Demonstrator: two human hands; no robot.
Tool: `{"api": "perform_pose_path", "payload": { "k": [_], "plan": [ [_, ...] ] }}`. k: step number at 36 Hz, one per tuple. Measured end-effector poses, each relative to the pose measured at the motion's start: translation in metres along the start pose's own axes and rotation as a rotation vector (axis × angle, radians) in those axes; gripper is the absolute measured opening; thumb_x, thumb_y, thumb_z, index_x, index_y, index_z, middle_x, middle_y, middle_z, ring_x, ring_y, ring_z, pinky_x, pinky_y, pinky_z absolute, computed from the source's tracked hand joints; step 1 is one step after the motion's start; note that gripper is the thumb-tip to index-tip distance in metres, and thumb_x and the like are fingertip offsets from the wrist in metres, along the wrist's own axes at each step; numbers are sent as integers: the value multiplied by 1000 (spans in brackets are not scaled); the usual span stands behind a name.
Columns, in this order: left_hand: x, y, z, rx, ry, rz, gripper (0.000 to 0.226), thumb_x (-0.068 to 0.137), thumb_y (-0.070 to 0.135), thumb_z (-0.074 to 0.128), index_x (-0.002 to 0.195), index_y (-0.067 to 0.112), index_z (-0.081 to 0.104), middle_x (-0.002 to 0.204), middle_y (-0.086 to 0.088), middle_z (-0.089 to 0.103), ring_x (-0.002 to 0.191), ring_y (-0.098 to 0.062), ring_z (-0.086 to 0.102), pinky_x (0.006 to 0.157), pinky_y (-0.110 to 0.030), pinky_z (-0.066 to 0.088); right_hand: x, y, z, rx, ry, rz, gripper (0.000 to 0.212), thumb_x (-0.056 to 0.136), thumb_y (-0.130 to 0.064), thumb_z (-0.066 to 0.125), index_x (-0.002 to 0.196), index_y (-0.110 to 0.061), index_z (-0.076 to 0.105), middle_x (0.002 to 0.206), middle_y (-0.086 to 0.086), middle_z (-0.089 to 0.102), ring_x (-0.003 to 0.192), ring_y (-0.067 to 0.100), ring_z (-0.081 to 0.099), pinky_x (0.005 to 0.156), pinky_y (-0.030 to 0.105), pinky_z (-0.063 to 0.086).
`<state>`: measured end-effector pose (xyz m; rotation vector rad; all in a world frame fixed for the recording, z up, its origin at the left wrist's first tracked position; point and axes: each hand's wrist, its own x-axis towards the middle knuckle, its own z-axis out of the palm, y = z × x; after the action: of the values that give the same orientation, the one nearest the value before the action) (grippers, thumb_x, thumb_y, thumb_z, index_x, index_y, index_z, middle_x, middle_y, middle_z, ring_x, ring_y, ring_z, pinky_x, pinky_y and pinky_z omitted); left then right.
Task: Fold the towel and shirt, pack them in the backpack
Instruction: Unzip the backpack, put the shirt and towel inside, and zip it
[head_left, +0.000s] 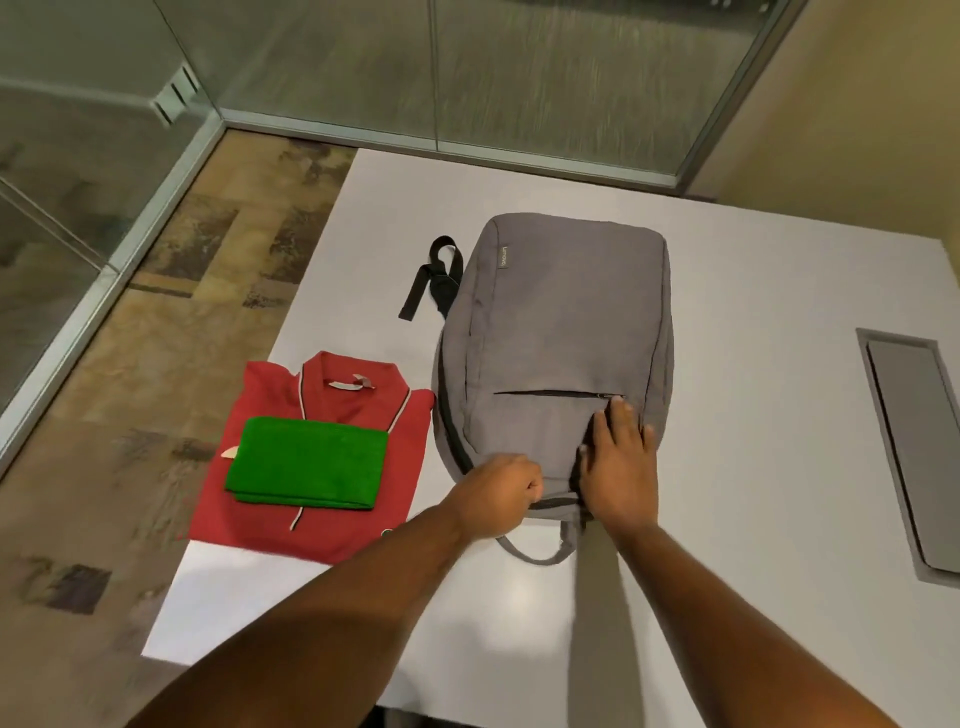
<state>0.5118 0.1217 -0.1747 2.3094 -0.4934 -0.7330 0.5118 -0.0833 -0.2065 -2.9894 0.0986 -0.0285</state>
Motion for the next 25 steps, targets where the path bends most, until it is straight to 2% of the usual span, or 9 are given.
{"api": "perform_pose_path", "payload": {
  "k": [3,6,8,9,14,18,20,22,25],
  "plan": [
    [-6,-8,-13,22,39,51,30,88,-3,48,70,20,47,81,4,48,77,-15,45,67,-25,33,-13,-21,5,50,-40,30,32,97,-17,60,123,1,61,146,23,51,135,42,49,115,55,36],
    [-16,-28,-27,53,144,97,21,91,-1,52,81,17,56,92,-1,53,89,-18,48,77,-29,37,-14,-52,2,123,13,28,16,95,-16,61,104,-3,62,122,20,60,111,41,57,98,50,47],
    [-22,-50,-37,90,263,107,15,92,1,56,93,14,65,99,-4,58,95,-20,50,82,-33,42,-11,-76,-1,155,50,-2,13,95,-16,61,101,-5,63,115,16,61,104,38,58,91,48,48],
    [-26,-61,-43,108,314,104,16,91,2,59,98,14,66,102,-4,59,97,-21,51,83,-35,43,-9,-90,-2,172,60,-18,14,96,-17,61,103,-5,64,118,16,62,107,37,58,93,47,48],
    [-49,-108,-84,136,455,77,37,86,4,64,120,17,64,122,-3,60,113,-23,54,99,-38,46,4,-159,-6,267,48,-91,27,97,-21,64,120,-6,65,140,15,57,131,33,52,110,48,44],
    [-70,-150,-120,121,362,-56,61,81,12,68,141,12,55,147,-7,50,140,-25,43,120,-40,31,16,-207,-7,338,-67,-162,44,97,-29,67,133,-5,60,147,18,52,135,36,48,115,44,37],
    [-79,-169,-139,88,340,-95,71,75,14,67,144,11,53,152,-8,47,144,-25,41,122,-44,30,22,-228,-8,345,-162,-208,59,96,-42,66,140,-5,54,153,19,45,140,38,43,118,44,32],
    [-86,-182,-155,85,318,-142,78,75,13,69,149,13,47,157,-8,40,148,-24,34,124,-43,25,28,-247,-8,319,-272,-234,80,95,-58,63,152,-6,42,163,20,32,150,38,30,123,46,24],
    [-91,-204,-170,115,291,-213,91,76,13,72,158,17,32,167,-6,25,155,-21,18,127,-44,16,39,-271,-2,265,-349,-268,102,87,-68,66,159,-6,28,168,18,20,156,33,16,127,46,14]
  ]
}}
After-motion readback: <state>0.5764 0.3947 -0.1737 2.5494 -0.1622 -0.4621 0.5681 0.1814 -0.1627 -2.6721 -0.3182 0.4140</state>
